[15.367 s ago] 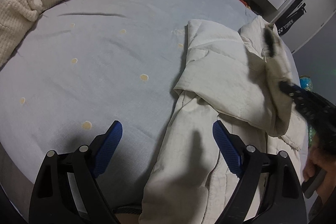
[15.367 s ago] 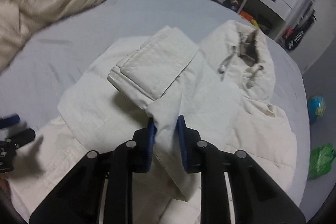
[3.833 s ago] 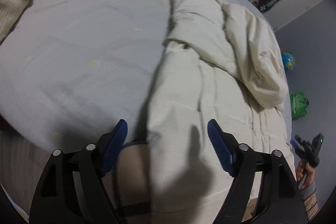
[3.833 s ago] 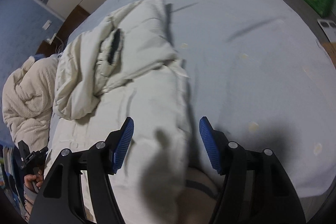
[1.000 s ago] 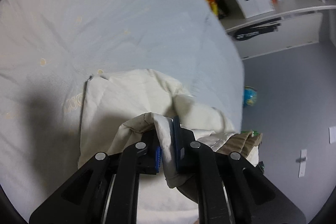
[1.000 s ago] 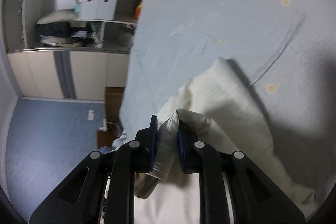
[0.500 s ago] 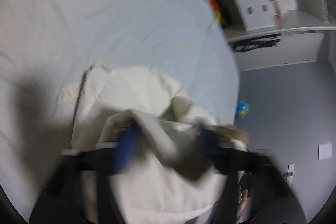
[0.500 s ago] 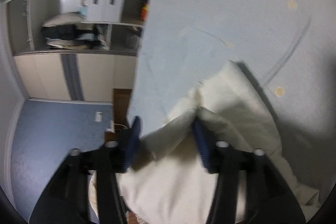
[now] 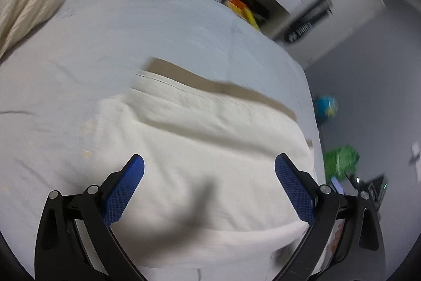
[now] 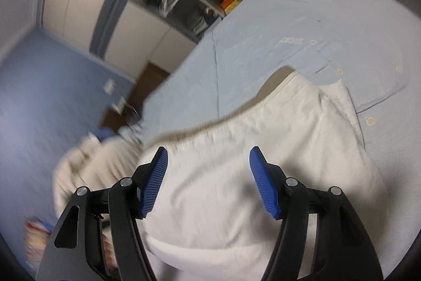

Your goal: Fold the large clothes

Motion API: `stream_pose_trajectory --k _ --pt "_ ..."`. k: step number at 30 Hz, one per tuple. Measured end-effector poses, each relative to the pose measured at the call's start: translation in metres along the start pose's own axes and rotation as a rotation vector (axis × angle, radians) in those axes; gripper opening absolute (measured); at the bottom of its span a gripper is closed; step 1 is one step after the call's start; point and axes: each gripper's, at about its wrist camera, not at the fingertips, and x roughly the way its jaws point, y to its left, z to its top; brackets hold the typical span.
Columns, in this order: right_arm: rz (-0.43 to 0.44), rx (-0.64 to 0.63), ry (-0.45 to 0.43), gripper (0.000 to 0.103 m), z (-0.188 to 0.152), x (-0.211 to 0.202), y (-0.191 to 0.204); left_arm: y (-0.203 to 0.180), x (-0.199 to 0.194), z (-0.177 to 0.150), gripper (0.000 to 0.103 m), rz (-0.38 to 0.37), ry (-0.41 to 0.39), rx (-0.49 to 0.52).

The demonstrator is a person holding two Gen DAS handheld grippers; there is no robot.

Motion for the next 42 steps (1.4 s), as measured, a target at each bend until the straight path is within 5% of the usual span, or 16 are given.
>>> stream_pose_trajectory --k 7,12,17,26,42 --pt "-0.21 -0.328 0.063 0.061 -0.044 0.038 0.047 -0.087 0.049 -0.034 0.096 0.136 -0.026 0.286" --pt "-0.364 -0.49 0.041 0.061 -0.056 0.08 0.053 -0.085 0.095 -0.025 0.09 0.275 -0.019 0.301" --pt "-0.443 -0.578 0.059 0.061 -0.055 0.115 0.045 -0.062 0.133 -0.012 0.095 0.35 0.02 0.328" --pt "-0.474 -0.626 0.081 0.061 -0.056 0.155 0.025 -0.032 0.169 -0.017 0.098 0.34 0.052 0.37" --pt "-0.489 -0.63 0.064 0.061 -0.055 0.195 0.007 -0.037 0.193 -0.039 0.099 0.374 -0.057 0.388"
